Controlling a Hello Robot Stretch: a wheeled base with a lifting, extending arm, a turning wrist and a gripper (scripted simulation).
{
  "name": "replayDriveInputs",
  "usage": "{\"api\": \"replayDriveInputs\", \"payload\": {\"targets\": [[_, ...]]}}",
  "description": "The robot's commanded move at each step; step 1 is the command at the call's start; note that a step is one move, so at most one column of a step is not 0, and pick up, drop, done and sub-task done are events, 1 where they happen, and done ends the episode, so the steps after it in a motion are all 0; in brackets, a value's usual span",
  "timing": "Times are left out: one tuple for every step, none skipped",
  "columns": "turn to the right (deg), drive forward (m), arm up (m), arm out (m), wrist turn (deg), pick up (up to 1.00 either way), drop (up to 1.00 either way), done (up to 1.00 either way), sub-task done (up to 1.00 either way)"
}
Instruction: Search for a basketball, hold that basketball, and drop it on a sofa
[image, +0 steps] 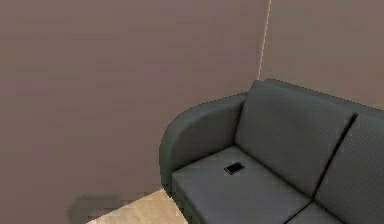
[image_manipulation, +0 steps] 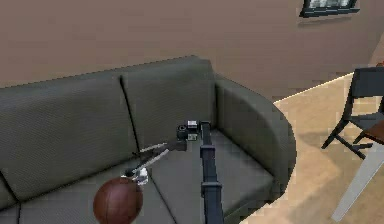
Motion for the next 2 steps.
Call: {"api": "replayDriveInputs", "payload": {"targets": [[0.0,0.00,0.00,-0.08,0.0,0.00,0.00,0.00,0.00],[0.0,0.00,0.00,0.00,0.0,0.00,0.00,1.00,0.00]]}}
